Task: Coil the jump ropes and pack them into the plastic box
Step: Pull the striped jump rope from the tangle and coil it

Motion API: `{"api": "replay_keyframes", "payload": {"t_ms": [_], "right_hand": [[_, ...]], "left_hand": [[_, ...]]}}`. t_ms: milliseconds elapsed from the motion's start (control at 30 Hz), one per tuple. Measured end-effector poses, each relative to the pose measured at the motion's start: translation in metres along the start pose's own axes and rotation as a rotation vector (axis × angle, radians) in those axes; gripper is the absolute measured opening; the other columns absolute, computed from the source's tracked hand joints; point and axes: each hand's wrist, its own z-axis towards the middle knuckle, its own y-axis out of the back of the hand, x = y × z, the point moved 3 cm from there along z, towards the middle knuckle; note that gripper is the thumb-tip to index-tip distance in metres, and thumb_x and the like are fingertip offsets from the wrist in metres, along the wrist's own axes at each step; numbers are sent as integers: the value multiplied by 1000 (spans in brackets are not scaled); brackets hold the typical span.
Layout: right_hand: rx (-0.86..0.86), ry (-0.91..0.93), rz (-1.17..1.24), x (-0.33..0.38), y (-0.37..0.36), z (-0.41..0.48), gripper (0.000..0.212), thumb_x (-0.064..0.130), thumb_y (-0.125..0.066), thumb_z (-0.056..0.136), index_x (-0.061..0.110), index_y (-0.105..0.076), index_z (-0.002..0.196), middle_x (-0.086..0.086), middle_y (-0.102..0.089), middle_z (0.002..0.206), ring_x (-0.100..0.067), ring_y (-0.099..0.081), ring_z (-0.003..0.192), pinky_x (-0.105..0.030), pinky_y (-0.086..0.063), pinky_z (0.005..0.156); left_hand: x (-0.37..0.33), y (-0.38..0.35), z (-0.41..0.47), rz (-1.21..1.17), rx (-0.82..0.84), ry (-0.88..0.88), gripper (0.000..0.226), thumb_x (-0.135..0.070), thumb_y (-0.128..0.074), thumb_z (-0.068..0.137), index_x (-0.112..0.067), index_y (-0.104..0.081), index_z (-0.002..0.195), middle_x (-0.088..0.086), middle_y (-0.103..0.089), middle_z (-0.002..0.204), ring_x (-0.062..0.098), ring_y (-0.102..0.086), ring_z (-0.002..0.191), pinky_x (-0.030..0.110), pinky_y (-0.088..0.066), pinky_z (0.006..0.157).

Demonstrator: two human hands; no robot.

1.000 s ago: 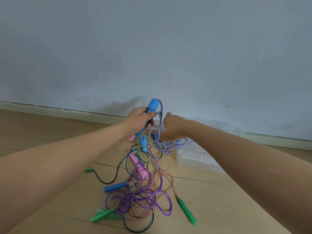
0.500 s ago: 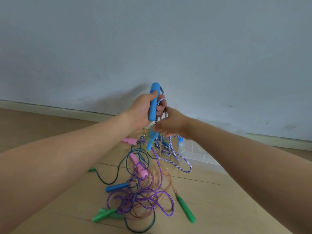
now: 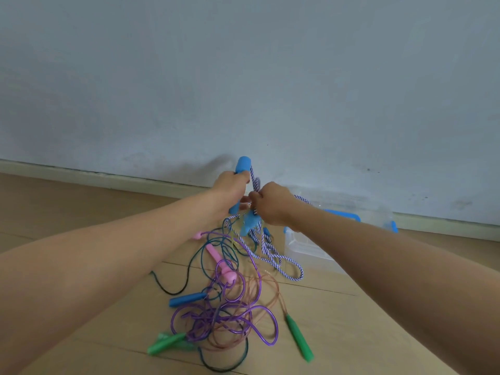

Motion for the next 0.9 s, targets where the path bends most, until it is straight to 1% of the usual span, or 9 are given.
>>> {"api": "replay_keyframes", "payload": {"t_ms": [67,167,300,367,467,567,700,800,900], "right_hand": [[-49,15,-126,1,4,2,27,17,-40,110,5,-64,113,-18,-60,107,-39,-62,112,-33,-36,76],[-74,25,-161,-2,9,6,20,10,-46,104,6,-65,110,-3,-44,89,-33,-58,104,-29,-28,59],[-99,14,-196,-4,13,9,14,6,-62,92,5,-65,106,-8,-56,95,-25,-61,84,-25,-27,51],[-145,-8,-94,-2,19,7,21,9,-70,90,5,-65,110,-7,-58,93,-20,-55,75,-26,-32,55],[-191,24,36,-1,24,5,26,23,-59,101,4,-63,119,-13,-63,111,-32,-66,102,-30,-48,76],[-273,-4,255,-5,26,6,28,19,-59,99,4,-51,122,-21,-65,104,-41,-73,87,-49,-63,78],[-263,51,291,-7,30,3,48,4,-54,94,17,-45,139,-17,-63,104,-33,-71,75,-46,-64,69],[-237,87,291,-9,33,5,47,-2,-47,91,17,-60,132,-15,-63,118,-32,-69,86,-39,-61,66],[-155,139,113,-10,38,4,54,1,-52,90,22,-55,140,-12,-52,120,-29,-56,100,-33,-49,75]], "left_hand": [[7,0,-2,49,53,6,26,-26,-52,98,-4,-63,110,15,-66,96,31,-70,75,45,-58,79],[16,0,-4,134,107,-24,25,-18,-52,100,-1,-64,113,13,-73,88,30,-67,76,44,-52,77],[18,-2,-8,200,88,-74,11,-10,-52,99,-7,-62,101,5,-66,82,21,-60,71,30,-47,67],[18,-2,-13,208,101,-99,11,-9,-50,98,-9,-59,93,7,-62,80,22,-57,70,29,-42,66],[18,-2,-21,87,249,-58,21,-19,-47,96,-5,-63,99,21,-69,89,32,-63,81,42,-50,77],[16,-3,-27,8,426,28,25,-25,-45,100,-8,-62,107,16,-69,91,33,-67,80,41,-56,76],[19,0,-25,54,506,54,27,-27,-48,98,-4,-60,106,18,-65,92,30,-60,70,40,-52,70],[17,2,-29,33,540,77,23,-25,-45,99,-5,-55,107,19,-63,84,29,-52,60,37,-46,59],[11,3,-28,-52,587,56,22,-24,-46,94,-5,-52,105,22,-64,85,29,-49,59,38,-36,59]]}}
